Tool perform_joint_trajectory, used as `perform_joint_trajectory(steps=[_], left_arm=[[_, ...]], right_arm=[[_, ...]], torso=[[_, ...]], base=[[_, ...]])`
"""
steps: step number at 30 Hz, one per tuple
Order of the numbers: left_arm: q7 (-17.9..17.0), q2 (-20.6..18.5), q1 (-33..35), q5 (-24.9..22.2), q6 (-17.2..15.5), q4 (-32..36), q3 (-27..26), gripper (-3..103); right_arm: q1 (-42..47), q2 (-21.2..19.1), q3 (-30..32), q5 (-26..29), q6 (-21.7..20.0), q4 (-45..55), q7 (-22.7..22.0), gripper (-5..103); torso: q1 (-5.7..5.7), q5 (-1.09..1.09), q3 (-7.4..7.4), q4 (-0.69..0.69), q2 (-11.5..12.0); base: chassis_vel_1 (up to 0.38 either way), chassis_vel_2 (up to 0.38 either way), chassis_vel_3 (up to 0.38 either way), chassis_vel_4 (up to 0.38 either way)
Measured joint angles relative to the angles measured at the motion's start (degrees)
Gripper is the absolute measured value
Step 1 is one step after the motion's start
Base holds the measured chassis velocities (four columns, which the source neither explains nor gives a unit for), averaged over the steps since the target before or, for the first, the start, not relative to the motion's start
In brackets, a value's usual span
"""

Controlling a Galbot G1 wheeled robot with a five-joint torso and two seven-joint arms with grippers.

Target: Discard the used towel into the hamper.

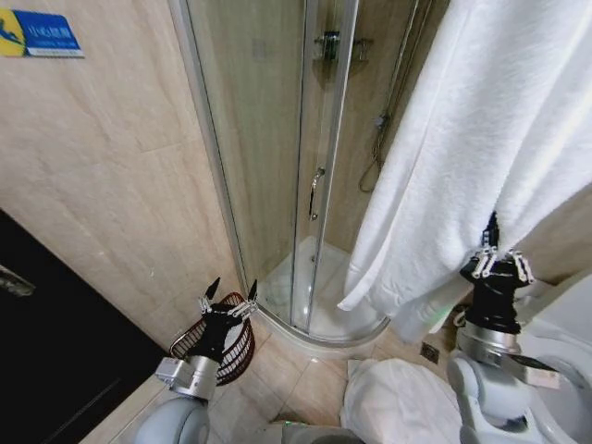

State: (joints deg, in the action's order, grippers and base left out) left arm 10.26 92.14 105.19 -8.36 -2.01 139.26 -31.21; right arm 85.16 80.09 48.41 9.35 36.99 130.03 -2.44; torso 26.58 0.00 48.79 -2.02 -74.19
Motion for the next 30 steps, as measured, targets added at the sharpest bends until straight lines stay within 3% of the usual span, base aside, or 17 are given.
perform_joint_trajectory(steps=[4, 10, 14, 17, 24, 30], left_arm=[[0.0, 0.0, 0.0, 0.0, 0.0, 0.0, 0.0, 100], [0.0, 0.0, 0.0, 0.0, 0.0, 0.0, 0.0, 100], [0.0, 0.0, 0.0, 0.0, 0.0, 0.0, 0.0, 100], [0.0, 0.0, 0.0, 0.0, 0.0, 0.0, 0.0, 100], [0.0, 0.0, 0.0, 0.0, 0.0, 0.0, 0.0, 100], [0.0, 0.0, 0.0, 0.0, 0.0, 0.0, 0.0, 100]], right_arm=[[-0.78, -0.11, -0.35, 0.41, 2.64, -0.4, -0.45, 6], [-0.75, 0.67, -0.51, 1.1, 3.32, 0.1, 0.33, 6], [-0.33, 2.05, -0.42, 1.15, 6.03, -3.99, 3.78, 6], [0.87, 4.46, 0.61, -2.17, 10.0, -8.63, 6.63, 6], [2.13, 6.0, 0.1, -2.0, 10.11, -8.54, 7.31, 6], [-0.25, 3.19, 1.58, -2.54, 8.55, -2.78, 5.6, 6]], torso=[[0.0, -0.01, 0.0, -0.02, 0.0], [0.0, -0.02, 0.0, -0.01, 0.0], [0.0, 0.0, 0.0, -0.01, 0.0], [0.0, 0.01, 0.0, 0.0, 0.0], [0.0, 0.0, 0.0, -0.01, 0.0], [0.0, -0.02, 0.0, -0.01, 0.0]], base=[[0.0, 0.0, 0.0, 0.0], [0.0, 0.0, 0.0, 0.0], [0.0, 0.0, 0.0, 0.0], [0.0, 0.0, 0.0, 0.0], [0.0, 0.0, 0.0, 0.0], [0.0, 0.0, 0.0, 0.0]])
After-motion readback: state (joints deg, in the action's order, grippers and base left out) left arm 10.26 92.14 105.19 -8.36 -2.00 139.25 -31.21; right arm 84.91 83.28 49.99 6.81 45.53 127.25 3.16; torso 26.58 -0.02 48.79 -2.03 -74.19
